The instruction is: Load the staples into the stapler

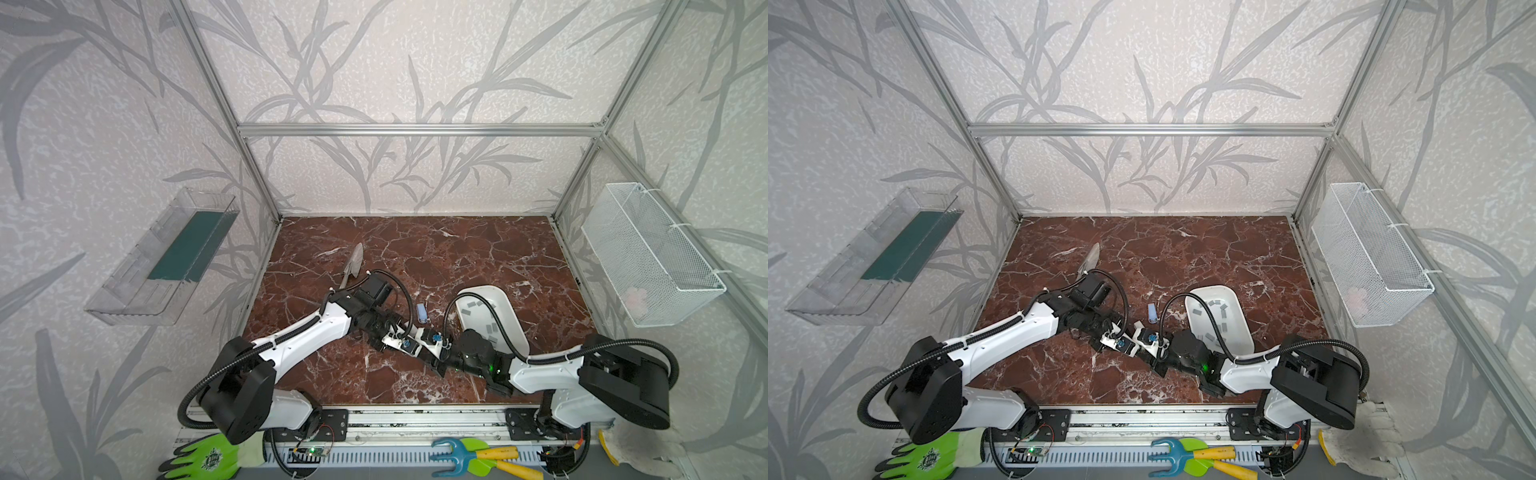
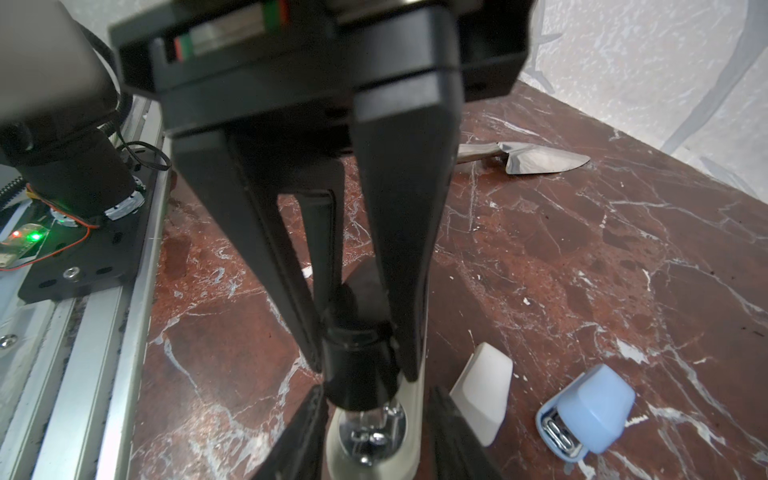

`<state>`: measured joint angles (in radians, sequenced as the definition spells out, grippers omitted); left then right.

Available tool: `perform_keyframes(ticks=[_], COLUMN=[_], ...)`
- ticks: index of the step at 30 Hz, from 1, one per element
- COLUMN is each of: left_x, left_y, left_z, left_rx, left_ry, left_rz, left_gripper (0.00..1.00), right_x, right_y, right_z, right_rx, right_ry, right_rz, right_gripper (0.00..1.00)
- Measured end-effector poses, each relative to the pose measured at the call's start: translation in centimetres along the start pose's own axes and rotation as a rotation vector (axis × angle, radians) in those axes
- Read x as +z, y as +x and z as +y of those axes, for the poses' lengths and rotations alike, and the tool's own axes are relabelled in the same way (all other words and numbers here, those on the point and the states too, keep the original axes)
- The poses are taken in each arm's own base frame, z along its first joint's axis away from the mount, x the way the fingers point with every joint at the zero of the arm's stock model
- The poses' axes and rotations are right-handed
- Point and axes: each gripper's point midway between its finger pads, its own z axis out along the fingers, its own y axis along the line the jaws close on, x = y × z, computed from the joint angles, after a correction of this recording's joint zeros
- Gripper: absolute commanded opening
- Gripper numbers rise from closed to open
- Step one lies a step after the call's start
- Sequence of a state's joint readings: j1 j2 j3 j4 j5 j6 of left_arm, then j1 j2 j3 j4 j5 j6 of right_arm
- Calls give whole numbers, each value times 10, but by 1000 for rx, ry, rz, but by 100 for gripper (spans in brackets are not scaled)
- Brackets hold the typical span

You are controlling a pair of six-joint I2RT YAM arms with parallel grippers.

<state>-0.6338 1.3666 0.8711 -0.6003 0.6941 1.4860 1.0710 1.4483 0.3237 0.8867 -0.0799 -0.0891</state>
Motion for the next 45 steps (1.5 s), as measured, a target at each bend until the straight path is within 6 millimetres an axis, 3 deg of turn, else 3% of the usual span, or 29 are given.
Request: perform_keyframes(ticks=[7,17,30,36,41,45], left_x=[-3,-8,-55,-64,-81,-85], left_y=[-7,-7,-6,-1,1,-2], left_z=[2,6,19,17,24,26], left_rx=[-22,-34,-272,-341,-389,-396], left_ry=[-11,-35,-210,-237,-287,-290], left_rz=[-29,-27,-213,-260,-320,-355], left_gripper=[0,0,0,0,0,0], right_x=[7,8,16,22,21,21], right_y=[3,-2,-37,-40,-7,5], right_z=[1,1,-1,2,-3,-2], right_rx=[12,32,-32,-34,-17,-2], right_ry=[0,11,89,127,163,165], right_rz=[7,-12,-161,-187,-106,-96], right_gripper=[31,0,0,0,0,0])
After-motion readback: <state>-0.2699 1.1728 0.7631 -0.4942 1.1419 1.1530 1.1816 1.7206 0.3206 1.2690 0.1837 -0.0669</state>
